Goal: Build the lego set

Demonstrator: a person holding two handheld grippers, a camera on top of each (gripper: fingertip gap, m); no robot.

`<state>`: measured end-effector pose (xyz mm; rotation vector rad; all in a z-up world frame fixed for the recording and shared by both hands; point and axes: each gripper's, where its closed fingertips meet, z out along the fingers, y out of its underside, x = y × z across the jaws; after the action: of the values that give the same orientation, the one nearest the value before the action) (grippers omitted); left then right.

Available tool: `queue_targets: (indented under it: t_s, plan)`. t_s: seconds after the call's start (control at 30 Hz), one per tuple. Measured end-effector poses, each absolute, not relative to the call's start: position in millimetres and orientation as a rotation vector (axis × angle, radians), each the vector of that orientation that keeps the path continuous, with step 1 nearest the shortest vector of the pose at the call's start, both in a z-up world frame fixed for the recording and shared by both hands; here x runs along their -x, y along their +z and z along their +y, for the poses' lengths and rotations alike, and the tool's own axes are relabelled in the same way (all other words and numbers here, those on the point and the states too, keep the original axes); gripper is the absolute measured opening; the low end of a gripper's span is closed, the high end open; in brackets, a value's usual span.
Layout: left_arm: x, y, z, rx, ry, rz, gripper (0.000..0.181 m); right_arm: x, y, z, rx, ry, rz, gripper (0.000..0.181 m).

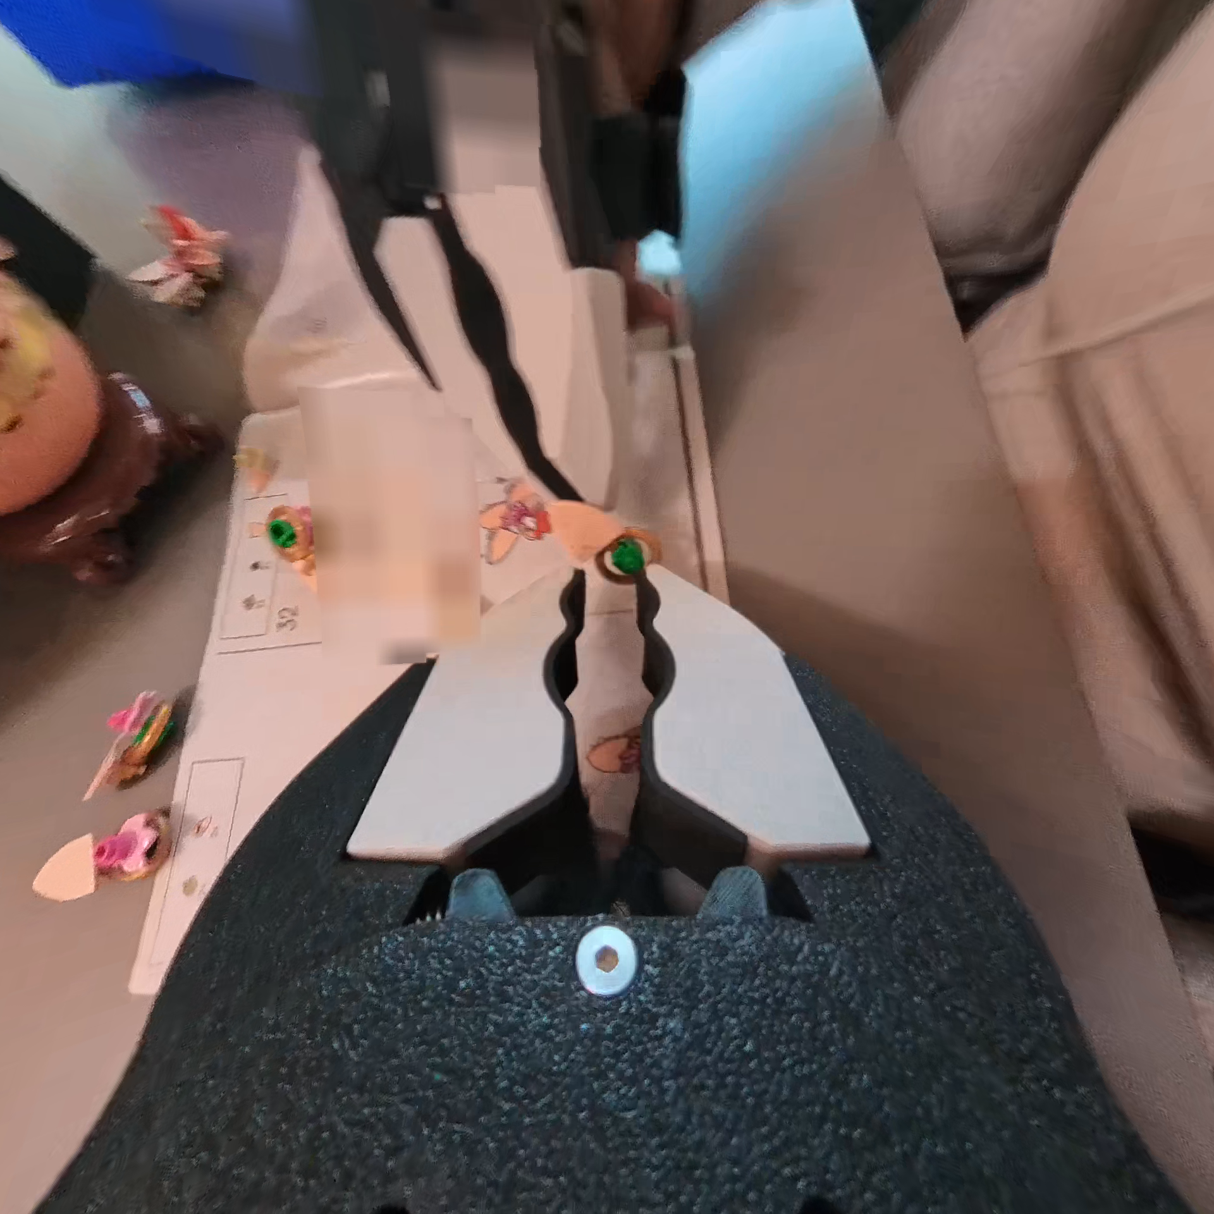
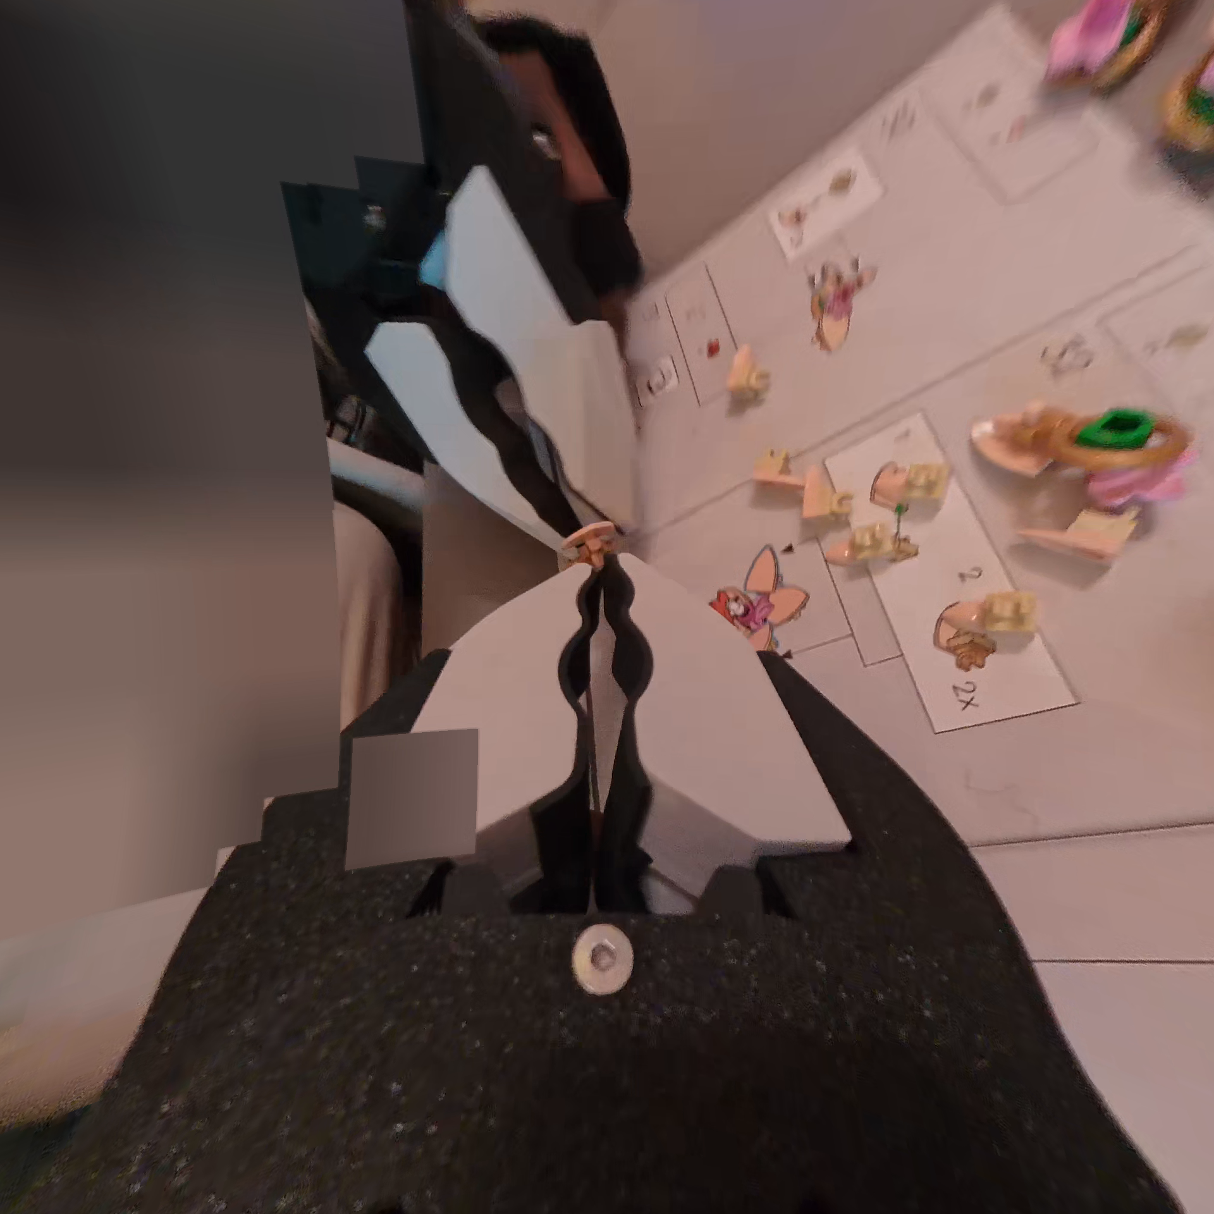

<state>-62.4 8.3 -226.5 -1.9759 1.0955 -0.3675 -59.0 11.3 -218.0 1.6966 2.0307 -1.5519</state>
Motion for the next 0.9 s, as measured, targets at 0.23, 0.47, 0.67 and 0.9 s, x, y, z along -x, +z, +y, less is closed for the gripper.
queue_targets:
  t_s: [0.23,0.47,0.67,0.9]
  plan:
    - [73.2,-204.5,21.8,2.052,-0.900,0.580,0.020,51.1,-219.9,32.3,-1.747,-1.604,2.364,0.000]
    - [71.3,-225.4,22.2,2.182,-0.636,0.697,0.014,43.4,-226.8,42.2,-1.789,-1.371,2.388,0.032]
    - [81.9,-218.3,18.9,2.140,-0.603,0.714,0.011,68.0,-221.7,44.8,-1.709,-1.293,2.601,0.023]
    - [75.9,-228.1,18.5,2.144,-0.484,0.820,0.008,82.5,-233.4,43.6,-1.855,-1.351,1.994,0.021]
